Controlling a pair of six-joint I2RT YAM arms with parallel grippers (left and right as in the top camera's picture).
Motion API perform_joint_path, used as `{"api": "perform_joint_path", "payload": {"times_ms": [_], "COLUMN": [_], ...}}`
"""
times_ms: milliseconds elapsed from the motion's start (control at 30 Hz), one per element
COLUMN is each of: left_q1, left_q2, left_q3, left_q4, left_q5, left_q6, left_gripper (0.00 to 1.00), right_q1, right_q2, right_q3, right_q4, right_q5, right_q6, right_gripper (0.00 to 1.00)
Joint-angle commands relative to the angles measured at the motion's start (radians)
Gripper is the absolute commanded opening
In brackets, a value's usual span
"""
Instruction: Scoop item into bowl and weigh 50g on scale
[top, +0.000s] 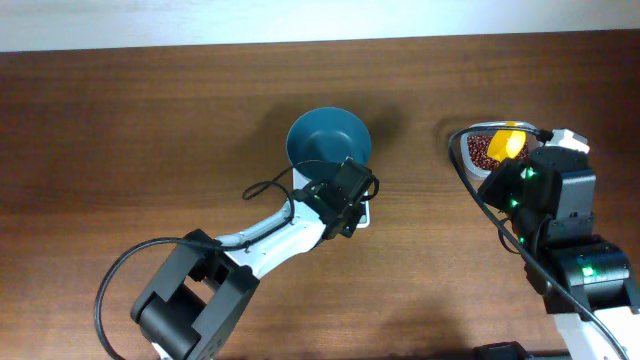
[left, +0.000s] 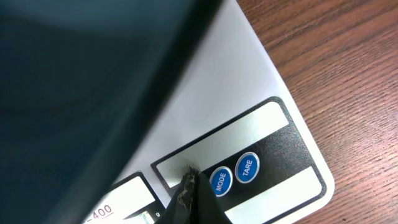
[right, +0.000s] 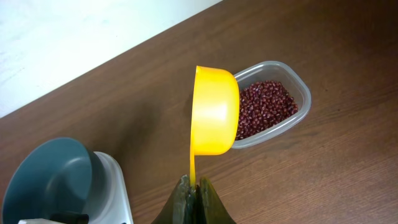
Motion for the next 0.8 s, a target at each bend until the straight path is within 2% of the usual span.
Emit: {"api": "perform_joint_path", "payload": {"times_ms": [0,333,633,767], "left_q1": [0.002,-0.002,0.000,0.000], "left_q2": [0.020,-0.183,-0.484,-0.600], "left_q3": [-0.022,-0.006,-0.006,-0.006], "left_q4": [-0.058,-0.153,-0.264,-0.327], "left_q5": [-0.015,-0.011,-0.019,-0.161], "left_q6": [-0.011,-0.012,-0.012,-0.012], "left_gripper": [0.00,0.00,0.00,0.03], "right_q1": [-0.008,-0.008,-0.008,-0.008], "right_q2": [0.000,0.000,0.000,0.007], "right_q3": [0.009,0.009,0.009,0.009], "right_q4": [0.004,0.006,0.044,0.045], "right_q5": [-0.005,-0.005,-0.005,-0.005], "right_q6": [-0.008,-0.008,-0.008,-0.008], "right_gripper": [0.04,0.04,0.04,0.04]}}
